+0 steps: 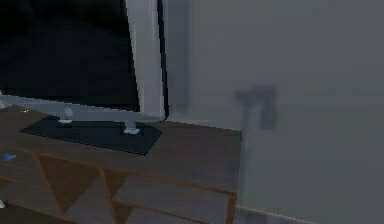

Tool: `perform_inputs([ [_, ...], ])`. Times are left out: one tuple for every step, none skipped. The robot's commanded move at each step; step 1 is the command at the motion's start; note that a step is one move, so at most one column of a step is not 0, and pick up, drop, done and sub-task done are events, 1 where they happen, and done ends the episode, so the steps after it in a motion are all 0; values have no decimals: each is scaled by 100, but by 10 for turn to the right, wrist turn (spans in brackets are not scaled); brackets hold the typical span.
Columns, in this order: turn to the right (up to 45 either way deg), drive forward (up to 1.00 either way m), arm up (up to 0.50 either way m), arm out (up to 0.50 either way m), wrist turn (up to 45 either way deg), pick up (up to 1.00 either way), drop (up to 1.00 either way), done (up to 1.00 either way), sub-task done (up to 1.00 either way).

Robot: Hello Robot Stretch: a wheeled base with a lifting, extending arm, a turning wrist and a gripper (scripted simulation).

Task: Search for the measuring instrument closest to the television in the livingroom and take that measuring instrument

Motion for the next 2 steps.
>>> perform_inputs([
  [0,10,0,0,0,0,0,0,0],
  [450,0,0,0,0,0,0,0,0],
])
